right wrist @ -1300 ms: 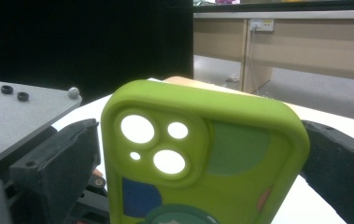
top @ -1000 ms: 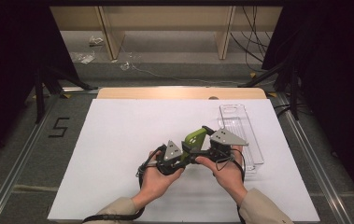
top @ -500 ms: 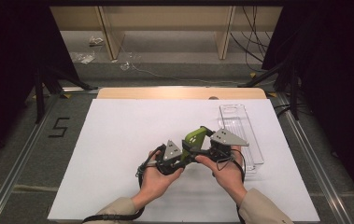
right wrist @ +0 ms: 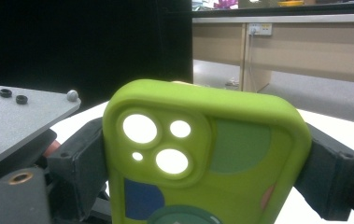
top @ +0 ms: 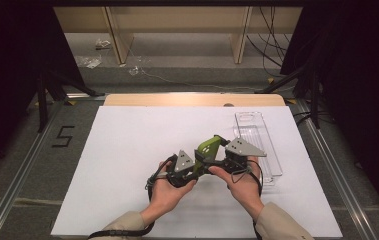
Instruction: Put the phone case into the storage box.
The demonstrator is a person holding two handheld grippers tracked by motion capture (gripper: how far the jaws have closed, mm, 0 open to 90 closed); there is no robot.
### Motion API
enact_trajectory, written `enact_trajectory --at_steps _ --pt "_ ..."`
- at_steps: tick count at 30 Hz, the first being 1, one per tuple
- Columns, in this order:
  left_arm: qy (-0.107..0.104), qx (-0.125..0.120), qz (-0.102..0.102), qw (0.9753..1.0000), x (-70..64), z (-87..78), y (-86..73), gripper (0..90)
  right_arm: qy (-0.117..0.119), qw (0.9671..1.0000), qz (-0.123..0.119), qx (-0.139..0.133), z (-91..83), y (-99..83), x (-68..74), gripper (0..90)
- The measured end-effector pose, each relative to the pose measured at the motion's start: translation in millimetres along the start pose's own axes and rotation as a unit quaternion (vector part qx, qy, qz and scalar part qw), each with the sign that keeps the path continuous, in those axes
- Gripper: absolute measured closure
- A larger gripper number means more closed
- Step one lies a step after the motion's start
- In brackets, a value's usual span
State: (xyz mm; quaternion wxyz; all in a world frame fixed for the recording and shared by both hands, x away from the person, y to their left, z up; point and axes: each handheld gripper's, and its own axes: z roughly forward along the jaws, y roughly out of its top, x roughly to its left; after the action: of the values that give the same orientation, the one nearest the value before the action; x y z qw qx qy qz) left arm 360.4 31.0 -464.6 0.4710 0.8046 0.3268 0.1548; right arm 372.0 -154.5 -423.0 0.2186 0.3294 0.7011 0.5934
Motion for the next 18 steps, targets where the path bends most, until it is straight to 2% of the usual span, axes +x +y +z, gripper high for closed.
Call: enact_trajectory --at_steps 11,14,18 --pt "0.001 -0.004 0.007 1.0000 0.6 -1.7 0.6 73.4 0.003 1.0000 0.000 -0.002 -1.1 1.8 0.0 15.8" --pt "-0.004 0.000 0.013 0.9999 1.8 -1.4 0.1 65.5 0.003 1.0000 0.001 -0.005 -1.4 2.4 -0.1 15.9" --pt "-0.011 0.006 0.025 0.9996 2.8 -2.1 -0.5 49.3 0.001 1.0000 0.000 -0.006 -2.8 3.8 -1.7 15.9"
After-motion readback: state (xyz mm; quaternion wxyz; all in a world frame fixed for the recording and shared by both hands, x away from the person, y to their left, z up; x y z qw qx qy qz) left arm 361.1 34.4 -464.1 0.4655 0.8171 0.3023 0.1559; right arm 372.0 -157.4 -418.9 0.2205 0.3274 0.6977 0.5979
